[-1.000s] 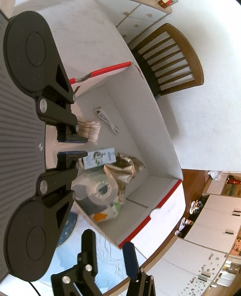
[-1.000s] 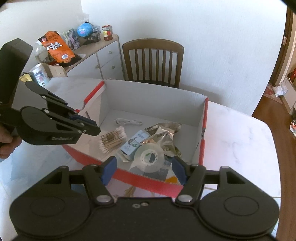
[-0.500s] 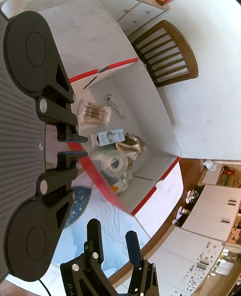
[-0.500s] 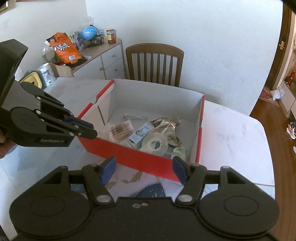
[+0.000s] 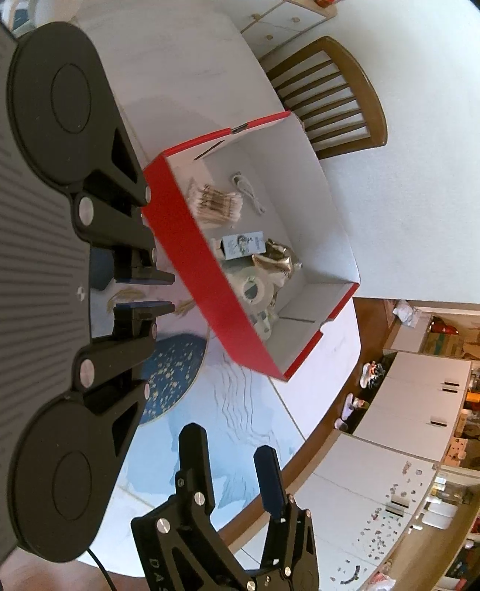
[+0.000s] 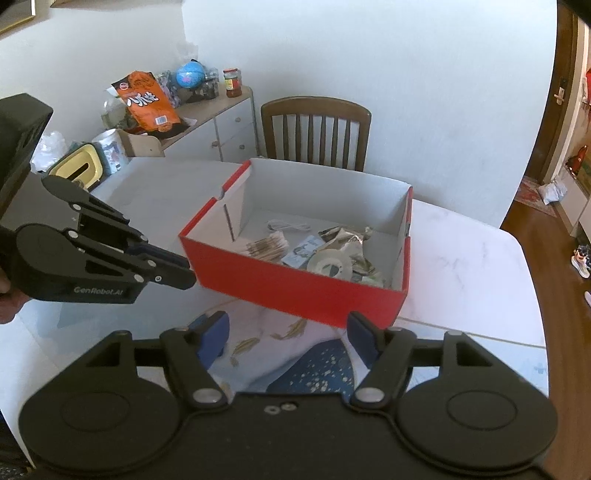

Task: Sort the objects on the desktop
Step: 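Withdraw both tools from the red box back toward the remaining items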

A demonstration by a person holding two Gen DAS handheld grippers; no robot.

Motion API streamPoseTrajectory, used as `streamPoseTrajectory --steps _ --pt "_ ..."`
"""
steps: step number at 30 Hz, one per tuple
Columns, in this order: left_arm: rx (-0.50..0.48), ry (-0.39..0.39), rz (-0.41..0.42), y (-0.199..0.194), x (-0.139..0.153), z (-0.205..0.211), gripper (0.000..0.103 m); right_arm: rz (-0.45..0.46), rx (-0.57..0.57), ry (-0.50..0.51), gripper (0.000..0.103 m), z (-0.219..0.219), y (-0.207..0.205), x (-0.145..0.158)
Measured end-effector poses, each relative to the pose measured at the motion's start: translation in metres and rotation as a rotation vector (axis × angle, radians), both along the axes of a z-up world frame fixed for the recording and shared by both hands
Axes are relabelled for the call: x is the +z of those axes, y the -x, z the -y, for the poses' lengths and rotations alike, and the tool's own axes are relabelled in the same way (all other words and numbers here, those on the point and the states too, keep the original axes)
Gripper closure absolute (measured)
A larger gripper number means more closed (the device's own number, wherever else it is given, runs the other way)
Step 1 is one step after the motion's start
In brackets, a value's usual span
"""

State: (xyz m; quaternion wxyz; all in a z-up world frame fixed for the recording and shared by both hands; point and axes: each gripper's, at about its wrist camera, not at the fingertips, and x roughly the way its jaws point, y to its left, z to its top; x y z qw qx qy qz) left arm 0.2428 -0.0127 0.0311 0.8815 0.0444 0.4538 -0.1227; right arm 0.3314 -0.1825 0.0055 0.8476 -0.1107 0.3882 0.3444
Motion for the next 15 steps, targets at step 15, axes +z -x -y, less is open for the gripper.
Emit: streamPoseTrajectory --steps 15 --pt "0.026 0.065 0.067 0.062 0.007 -0.002 0.096 0.023 -0.020 -0.042 0.029 0.005 0.048 0.003"
